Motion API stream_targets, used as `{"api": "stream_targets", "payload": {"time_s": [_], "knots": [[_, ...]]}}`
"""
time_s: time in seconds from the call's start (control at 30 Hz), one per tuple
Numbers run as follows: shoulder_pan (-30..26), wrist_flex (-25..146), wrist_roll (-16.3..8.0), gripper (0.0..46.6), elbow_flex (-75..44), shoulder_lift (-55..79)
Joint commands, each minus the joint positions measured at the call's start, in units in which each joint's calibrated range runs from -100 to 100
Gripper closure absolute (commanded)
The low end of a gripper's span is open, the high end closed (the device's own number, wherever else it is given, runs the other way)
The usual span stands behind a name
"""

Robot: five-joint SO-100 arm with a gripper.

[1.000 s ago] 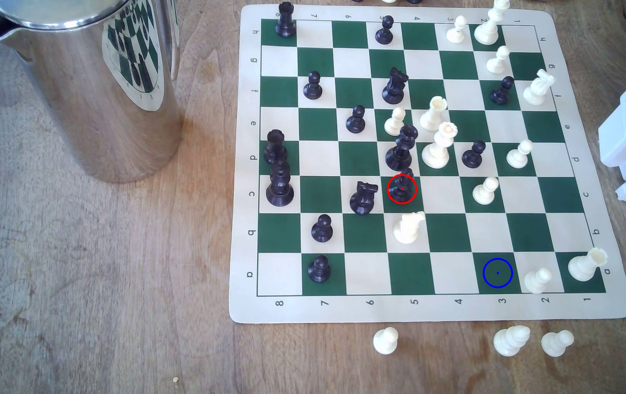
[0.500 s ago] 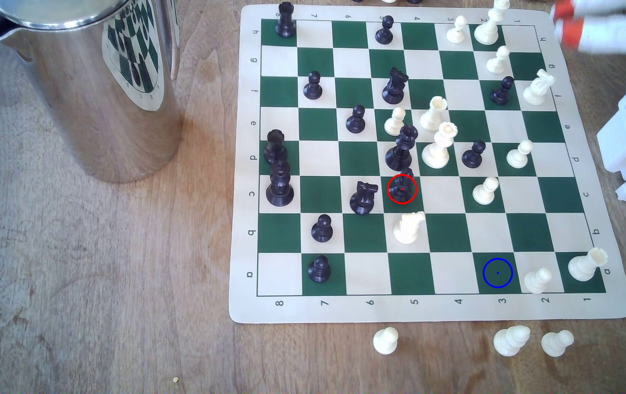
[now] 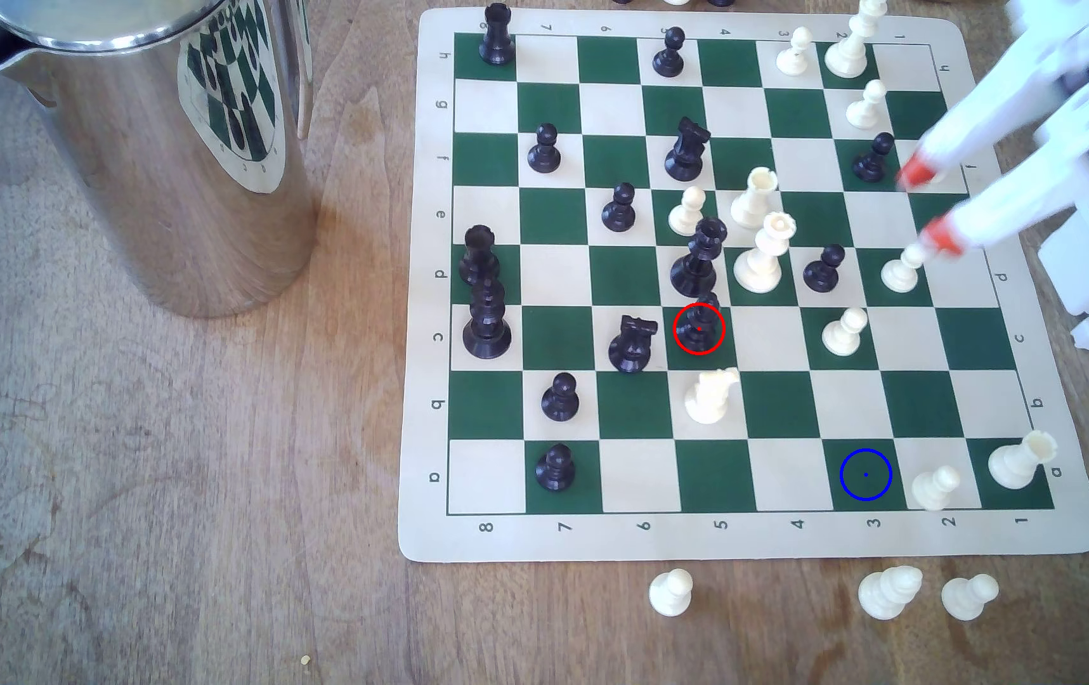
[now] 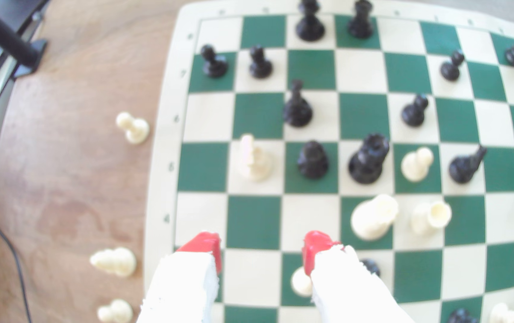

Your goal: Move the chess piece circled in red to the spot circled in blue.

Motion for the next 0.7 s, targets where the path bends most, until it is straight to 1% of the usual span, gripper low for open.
{"api": "stream_targets", "payload": {"time_s": [0.0,0.13,0.2,0.33,0.43,0.5,0.67], "knots": [[0.7,-6.1,-0.3,29.9,-2.6,4.2],[2.4,-11.1,-0.1,27.8,1.2,8.1],[2.8,-13.2,0.1,28.9,3.1,10.1],[2.7,-13.5,0.3,30.3,2.3,14.8],[2.8,-14.5,0.3,30.1,2.5,17.6],[2.4,-15.1,0.3,28.5,2.4,20.7],[3.7,-19.1,0.5,28.2,2.8,25.2]]}}
